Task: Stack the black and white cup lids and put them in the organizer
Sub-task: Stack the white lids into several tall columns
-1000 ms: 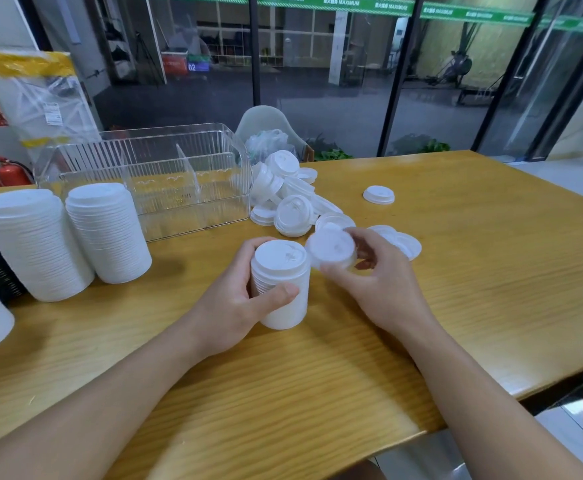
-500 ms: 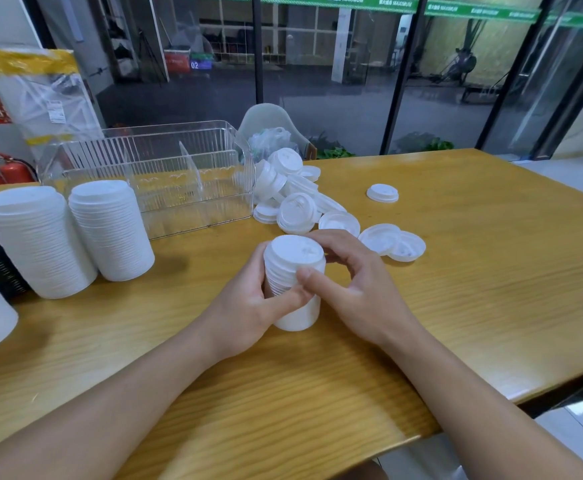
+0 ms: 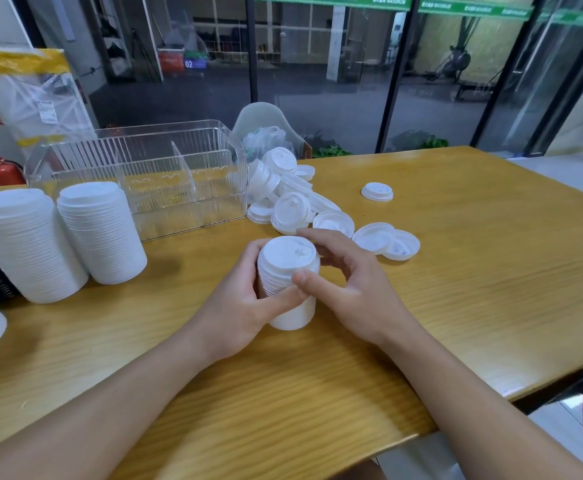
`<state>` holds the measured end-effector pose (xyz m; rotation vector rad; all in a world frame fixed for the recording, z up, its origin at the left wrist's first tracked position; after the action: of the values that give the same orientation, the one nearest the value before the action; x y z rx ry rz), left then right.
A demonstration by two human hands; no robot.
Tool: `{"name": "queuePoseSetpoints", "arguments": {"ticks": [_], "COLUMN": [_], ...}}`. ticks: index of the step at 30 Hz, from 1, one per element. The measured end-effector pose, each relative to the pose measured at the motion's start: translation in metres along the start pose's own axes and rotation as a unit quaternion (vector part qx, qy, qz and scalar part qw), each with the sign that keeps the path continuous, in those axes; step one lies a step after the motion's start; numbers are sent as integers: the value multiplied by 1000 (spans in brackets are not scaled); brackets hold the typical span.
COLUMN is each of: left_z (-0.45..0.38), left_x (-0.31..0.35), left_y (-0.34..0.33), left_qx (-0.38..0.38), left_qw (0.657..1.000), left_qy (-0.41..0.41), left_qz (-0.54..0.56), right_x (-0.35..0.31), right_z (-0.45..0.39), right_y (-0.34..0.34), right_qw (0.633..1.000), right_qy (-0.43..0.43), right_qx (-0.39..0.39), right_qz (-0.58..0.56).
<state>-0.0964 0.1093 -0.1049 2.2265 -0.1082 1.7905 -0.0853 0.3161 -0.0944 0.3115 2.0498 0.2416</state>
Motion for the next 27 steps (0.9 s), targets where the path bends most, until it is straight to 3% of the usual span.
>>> {"name": "queuePoseSetpoints", "arguments": {"ticks": [3, 6, 11, 16, 27], "left_z": [-2, -3, -3, -2, -1], "left_x": [-1, -1, -2, 1, 3], "left_y": [4, 7, 11, 12, 10], "left_qx": [7, 13, 11, 12, 10], "left_qw": [1000, 999, 1000, 1000, 1000], "left_qy": [-3, -10, -9, -14, -16], "left_qz": [-14, -31, -27, -23, -24], "right_x": [7, 23, 35, 42, 42], "right_z": [0, -2, -6, -7, -4], "right_y": [14, 32, 42, 43, 42], "right_qw": [997, 975, 940, 929, 952], "right_qy": [-27, -62, -117, -133, -73], "right_qx": [64, 136, 176, 169, 189], "right_qz": [33, 165, 268, 302, 232]}}
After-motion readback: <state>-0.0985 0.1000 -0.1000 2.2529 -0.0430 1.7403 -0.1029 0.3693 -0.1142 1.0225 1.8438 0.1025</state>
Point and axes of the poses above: each hand's wrist, its own z-axis away from the middle knuckle, its own y-axis out of the back of the hand, x = y × z, the point moved 1 cm from there along -z, towards the middle knuckle, and after that the axes turned 7 degrees about x, right-handed, at the moved point
